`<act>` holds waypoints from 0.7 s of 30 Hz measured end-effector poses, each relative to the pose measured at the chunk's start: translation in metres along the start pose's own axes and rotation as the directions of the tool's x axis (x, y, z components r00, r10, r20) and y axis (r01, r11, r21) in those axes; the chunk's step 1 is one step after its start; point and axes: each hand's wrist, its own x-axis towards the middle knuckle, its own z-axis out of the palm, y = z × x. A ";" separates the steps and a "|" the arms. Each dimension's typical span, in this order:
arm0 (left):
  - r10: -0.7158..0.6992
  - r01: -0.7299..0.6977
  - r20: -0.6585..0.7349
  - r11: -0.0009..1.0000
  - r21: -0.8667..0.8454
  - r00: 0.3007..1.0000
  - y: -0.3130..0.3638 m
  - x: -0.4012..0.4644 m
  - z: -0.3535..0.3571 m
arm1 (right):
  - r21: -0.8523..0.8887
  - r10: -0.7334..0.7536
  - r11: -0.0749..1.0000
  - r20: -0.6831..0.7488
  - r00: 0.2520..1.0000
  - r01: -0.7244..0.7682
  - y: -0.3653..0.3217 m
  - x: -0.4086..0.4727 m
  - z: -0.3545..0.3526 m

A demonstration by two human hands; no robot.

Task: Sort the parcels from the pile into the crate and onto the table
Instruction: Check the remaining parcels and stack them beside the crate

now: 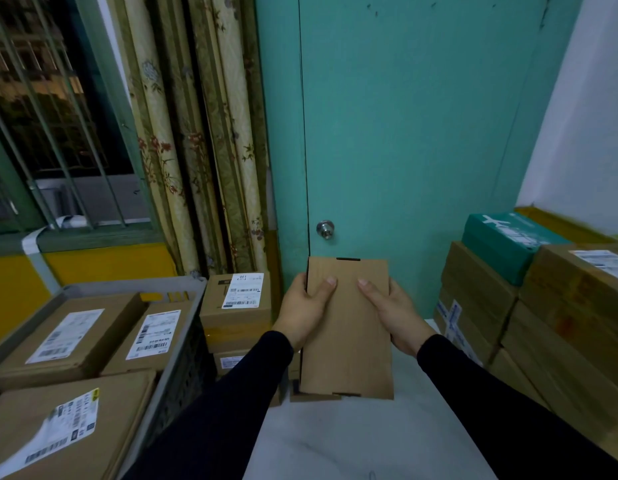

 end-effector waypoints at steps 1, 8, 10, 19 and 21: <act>-0.001 0.001 0.004 1.000 0.000 1.000 0.000 -0.001 0.000 | 0.005 0.001 1.000 -0.001 1.000 -0.001 -0.001 -0.001 0.000; 0.035 -0.035 0.001 0.997 0.062 0.999 0.001 0.000 -0.001 | -0.042 -0.010 0.999 0.012 1.000 0.011 0.002 0.001 -0.003; 0.040 -0.040 0.005 0.996 0.084 0.999 0.001 -0.001 -0.001 | -0.067 -0.010 0.998 -0.003 1.000 0.009 0.005 0.002 -0.005; 0.074 -0.086 0.061 0.973 0.216 0.995 0.001 -0.002 -0.011 | -0.389 -0.120 0.912 0.056 0.991 0.132 -0.001 0.003 -0.024; 0.079 -0.098 0.087 0.967 0.235 0.993 0.004 -0.003 -0.011 | -0.544 -0.152 0.828 0.015 0.988 0.136 -0.002 0.005 -0.029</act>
